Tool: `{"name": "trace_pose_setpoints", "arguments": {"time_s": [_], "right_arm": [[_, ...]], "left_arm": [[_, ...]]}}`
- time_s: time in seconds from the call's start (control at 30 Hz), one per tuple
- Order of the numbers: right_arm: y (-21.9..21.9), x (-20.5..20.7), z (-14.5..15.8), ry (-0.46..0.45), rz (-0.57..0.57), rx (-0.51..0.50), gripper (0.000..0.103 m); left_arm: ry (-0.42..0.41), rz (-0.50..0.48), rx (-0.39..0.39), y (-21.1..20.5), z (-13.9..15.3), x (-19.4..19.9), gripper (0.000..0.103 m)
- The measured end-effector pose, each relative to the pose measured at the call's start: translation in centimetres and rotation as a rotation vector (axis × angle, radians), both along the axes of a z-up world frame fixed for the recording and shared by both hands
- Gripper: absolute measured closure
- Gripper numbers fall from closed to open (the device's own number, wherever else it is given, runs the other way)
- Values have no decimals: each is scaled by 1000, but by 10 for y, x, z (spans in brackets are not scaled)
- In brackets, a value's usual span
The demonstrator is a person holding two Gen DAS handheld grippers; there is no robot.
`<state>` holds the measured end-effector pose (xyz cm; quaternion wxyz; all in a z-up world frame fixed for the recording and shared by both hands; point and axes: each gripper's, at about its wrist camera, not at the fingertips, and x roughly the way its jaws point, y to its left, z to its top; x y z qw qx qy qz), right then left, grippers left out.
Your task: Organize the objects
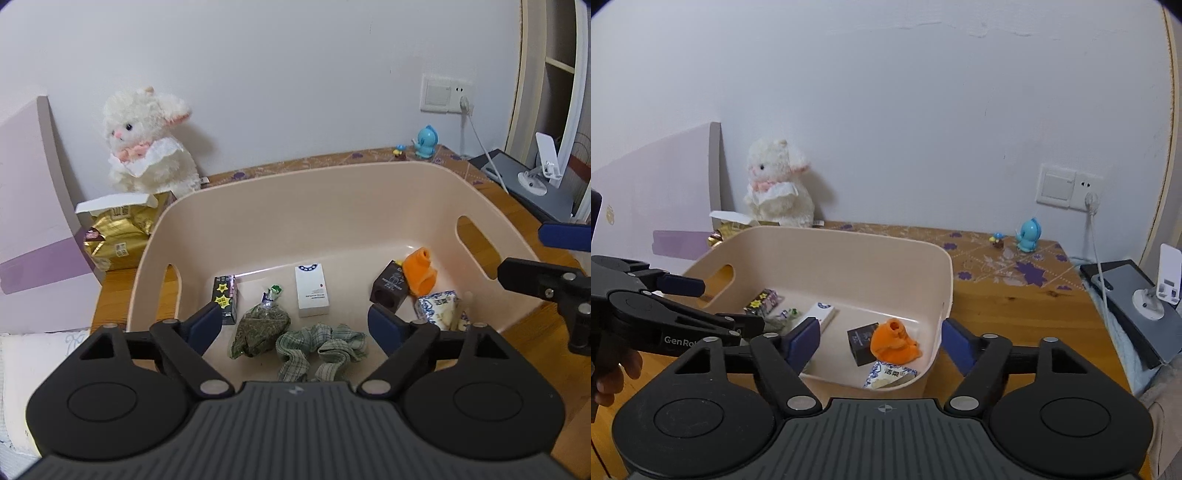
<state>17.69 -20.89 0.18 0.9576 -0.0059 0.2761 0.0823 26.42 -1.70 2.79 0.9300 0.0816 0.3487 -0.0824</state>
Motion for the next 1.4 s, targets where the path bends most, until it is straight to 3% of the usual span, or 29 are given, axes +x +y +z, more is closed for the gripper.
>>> {"name": "trace_pose_setpoints", "arguments": {"time_s": [0.73,1.4], "right_arm": [[0,-95,38,-63,29,0,16],[2,-153,24,-51,-6,26,13]], "left_arm": [[-135,49,-25,3,49,-108,16],[-171,86,-35,4,50,-196,16]]}}
